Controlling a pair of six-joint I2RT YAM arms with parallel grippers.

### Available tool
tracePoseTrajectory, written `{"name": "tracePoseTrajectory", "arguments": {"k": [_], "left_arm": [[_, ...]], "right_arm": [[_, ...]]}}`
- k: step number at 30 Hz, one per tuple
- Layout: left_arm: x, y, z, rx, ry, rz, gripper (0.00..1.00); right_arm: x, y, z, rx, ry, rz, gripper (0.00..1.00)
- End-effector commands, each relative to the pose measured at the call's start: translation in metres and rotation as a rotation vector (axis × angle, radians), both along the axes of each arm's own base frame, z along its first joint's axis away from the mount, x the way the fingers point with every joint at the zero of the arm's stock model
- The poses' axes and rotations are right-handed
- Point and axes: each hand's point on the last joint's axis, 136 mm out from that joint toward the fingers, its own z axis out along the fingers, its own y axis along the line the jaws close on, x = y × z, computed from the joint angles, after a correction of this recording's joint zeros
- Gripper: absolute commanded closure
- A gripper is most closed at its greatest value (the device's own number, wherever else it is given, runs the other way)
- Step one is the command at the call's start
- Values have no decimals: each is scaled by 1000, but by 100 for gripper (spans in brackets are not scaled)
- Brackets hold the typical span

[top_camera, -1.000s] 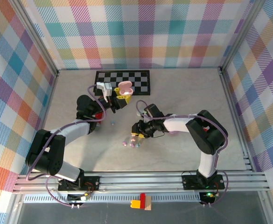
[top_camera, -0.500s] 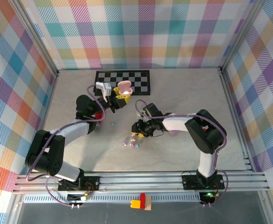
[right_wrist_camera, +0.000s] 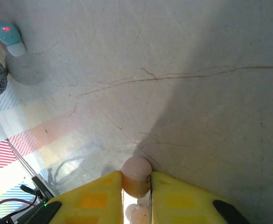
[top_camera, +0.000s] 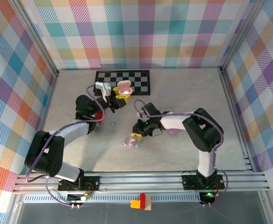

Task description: Insert the wireless bluetooth earbuds into the charging case

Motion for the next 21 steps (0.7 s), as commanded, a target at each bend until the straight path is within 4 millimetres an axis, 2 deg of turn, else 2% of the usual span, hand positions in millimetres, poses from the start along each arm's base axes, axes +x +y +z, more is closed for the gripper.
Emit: {"name": "tracePoseTrajectory", "arguments": {"k": [1, 8, 21], "left_arm": [[-5, 5, 10, 1, -61, 10, 63], [-3, 4, 4, 27, -50, 19, 63], [-5, 5, -5, 69, -35, 32, 62]], "right_arm": [[-1, -9, -7, -78, -24, 8, 83], [12, -28, 19, -175, -165, 14, 82], [-3, -77, 23, -310, -166, 64, 82]]}}
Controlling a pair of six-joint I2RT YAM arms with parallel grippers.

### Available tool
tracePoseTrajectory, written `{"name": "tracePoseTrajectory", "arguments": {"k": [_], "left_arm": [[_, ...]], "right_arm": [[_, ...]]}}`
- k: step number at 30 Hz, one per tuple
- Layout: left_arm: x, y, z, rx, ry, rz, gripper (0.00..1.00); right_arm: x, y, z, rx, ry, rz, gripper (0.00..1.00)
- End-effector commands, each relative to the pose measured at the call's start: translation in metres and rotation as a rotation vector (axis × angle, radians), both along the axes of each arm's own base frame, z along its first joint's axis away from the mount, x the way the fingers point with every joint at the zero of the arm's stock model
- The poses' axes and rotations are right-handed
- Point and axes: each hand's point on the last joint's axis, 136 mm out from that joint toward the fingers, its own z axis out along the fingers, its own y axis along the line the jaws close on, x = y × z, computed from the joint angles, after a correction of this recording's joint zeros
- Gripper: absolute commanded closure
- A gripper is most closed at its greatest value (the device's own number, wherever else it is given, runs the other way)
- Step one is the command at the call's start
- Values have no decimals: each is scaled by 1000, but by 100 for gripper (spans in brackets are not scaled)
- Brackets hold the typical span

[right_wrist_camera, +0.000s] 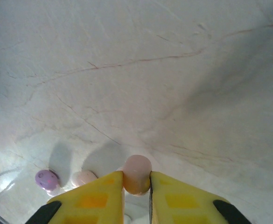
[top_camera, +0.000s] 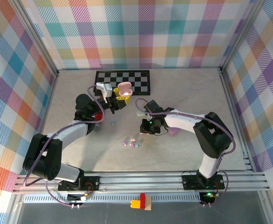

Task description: Insert the wireless bluetooth earbuds into the charging case

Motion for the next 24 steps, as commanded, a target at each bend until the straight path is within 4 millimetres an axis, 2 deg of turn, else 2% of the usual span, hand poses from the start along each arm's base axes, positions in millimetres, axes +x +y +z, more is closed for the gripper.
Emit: {"name": "tracePoseTrajectory", "arguments": {"k": [1, 5, 15, 19, 24], "left_arm": [[-4, 5, 2, 14, -38, 13, 62], [-3, 4, -1, 17, -33, 13, 63], [-8, 5, 1, 23, -33, 11, 62], [-9, 5, 1, 26, -31, 12, 62], [-9, 5, 1, 26, -29, 10, 62]], "right_arm": [[-7, -24, 7, -49, -13, 16, 82], [-9, -36, 4, -67, 2, 12, 81], [-20, -27, -18, -30, 110, 57, 78], [-18, -23, -22, -14, 114, 54, 73], [-11, -18, -17, 13, 80, 35, 64]]}}
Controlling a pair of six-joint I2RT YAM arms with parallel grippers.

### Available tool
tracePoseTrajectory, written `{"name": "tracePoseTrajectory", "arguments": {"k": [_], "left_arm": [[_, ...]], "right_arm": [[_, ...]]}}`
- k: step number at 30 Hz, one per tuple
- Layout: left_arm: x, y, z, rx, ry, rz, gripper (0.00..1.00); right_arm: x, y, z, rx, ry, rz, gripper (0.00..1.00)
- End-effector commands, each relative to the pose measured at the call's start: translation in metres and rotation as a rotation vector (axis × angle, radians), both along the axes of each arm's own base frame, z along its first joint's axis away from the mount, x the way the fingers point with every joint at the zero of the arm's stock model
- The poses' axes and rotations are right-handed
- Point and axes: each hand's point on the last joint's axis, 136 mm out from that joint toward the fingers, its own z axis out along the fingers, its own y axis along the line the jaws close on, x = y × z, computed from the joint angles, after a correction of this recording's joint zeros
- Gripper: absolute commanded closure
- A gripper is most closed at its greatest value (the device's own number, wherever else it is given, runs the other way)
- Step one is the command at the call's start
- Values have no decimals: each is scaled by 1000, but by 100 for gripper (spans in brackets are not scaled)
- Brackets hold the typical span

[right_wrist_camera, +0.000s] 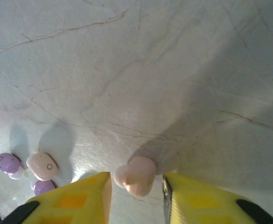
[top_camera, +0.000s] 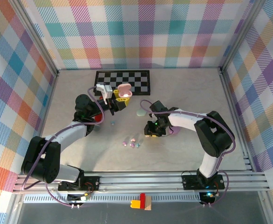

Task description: Insert the wireless bluetooth earbuds into the charging case

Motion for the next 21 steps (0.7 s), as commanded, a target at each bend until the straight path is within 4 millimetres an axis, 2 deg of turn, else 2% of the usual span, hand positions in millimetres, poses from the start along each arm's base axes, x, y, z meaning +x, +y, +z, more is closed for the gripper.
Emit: {"name": "tracePoseTrajectory", "arguments": {"k": [1, 13, 21], "left_arm": [[-5, 3, 6, 0, -34, 4, 62], [-4, 2, 5, 2, -30, -1, 62], [-4, 2, 6, 2, -33, -4, 63]], "right_arm": [[1, 5, 0, 31, -6, -5, 64], [1, 16, -1, 102, 19, -31, 64], [-3, 18, -13, 104, 55, -29, 64]]}}
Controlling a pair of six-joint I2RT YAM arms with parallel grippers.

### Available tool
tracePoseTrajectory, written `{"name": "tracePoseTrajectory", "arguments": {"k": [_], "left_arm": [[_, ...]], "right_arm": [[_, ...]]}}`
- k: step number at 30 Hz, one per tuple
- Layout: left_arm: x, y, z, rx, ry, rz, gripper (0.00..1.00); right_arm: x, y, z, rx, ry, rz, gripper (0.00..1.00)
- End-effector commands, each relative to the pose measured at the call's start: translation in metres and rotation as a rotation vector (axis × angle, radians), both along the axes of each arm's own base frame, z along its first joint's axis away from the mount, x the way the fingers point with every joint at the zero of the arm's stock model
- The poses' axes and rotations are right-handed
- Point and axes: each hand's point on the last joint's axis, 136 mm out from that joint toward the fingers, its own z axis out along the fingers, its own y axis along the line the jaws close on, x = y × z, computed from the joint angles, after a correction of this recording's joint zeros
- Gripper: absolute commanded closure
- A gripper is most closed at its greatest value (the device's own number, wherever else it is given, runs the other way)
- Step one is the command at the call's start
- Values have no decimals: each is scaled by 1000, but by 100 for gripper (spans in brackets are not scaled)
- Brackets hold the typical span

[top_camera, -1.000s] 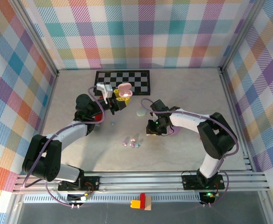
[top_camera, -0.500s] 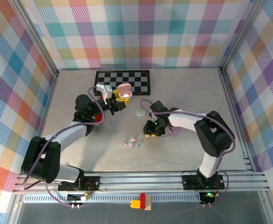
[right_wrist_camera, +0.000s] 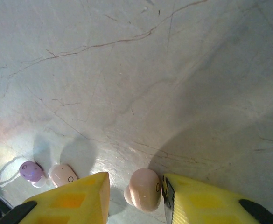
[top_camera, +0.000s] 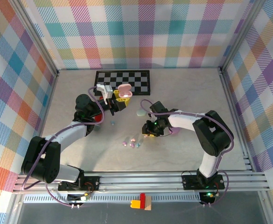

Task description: Insert the wireless bluetooth earbuds into the charging case

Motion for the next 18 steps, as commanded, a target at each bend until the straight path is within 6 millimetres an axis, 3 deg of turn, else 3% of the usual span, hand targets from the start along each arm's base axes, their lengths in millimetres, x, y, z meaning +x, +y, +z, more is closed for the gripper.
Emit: {"name": "tracePoseTrajectory", "arguments": {"k": [1, 9, 18], "left_arm": [[-5, 2, 10, -5, -50, -4, 63], [-5, 2, 9, -2, -49, -3, 63], [-5, 1, 10, -2, -49, -6, 63]], "right_arm": [[-7, 4, -12, 14, 45, 3, 64], [-4, 9, 6, 63, 12, -2, 70], [-4, 14, 6, 95, 23, -18, 73]]}}
